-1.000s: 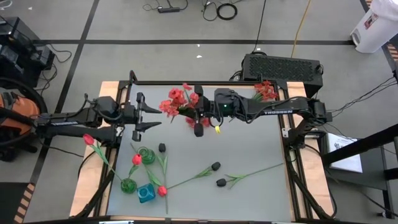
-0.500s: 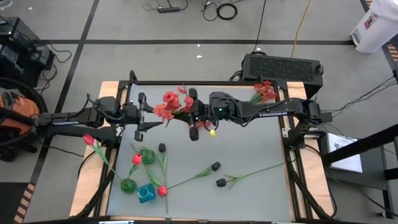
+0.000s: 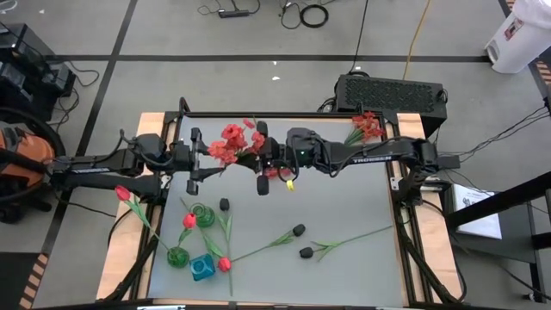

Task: Sort flowers into vase by color
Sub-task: Put the bottom orange flowers into the top green vase

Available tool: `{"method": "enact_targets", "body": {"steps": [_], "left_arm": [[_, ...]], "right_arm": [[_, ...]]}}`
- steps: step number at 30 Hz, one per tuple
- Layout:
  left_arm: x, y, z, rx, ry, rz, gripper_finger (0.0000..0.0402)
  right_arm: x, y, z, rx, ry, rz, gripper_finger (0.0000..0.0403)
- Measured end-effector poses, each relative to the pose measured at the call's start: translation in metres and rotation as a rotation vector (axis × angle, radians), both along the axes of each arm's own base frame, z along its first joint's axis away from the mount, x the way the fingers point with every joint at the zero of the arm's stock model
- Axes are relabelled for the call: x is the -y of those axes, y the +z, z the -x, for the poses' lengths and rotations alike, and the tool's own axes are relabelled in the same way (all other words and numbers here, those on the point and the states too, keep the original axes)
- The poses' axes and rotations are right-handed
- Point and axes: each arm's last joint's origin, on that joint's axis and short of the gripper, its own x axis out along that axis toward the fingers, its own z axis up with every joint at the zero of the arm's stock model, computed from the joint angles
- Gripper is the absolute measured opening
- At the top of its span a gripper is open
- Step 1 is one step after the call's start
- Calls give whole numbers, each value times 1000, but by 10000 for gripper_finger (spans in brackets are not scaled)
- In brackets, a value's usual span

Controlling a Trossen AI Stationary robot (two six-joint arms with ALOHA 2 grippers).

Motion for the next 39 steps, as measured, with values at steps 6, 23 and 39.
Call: {"method": "enact_targets", "body": {"steps": [6,23,39], "left_arm": [[0,0,0,1,0,0,199],[0,0,0,-1,-8,-2,92],[0,1,0,10,-13,-4,14]], "right_arm": [[0,-10,-7,-6,1,-27,0],[1,-17,-12,-13,-4,-14,0],[1,-15,-12,13,-4,11,25]]}}
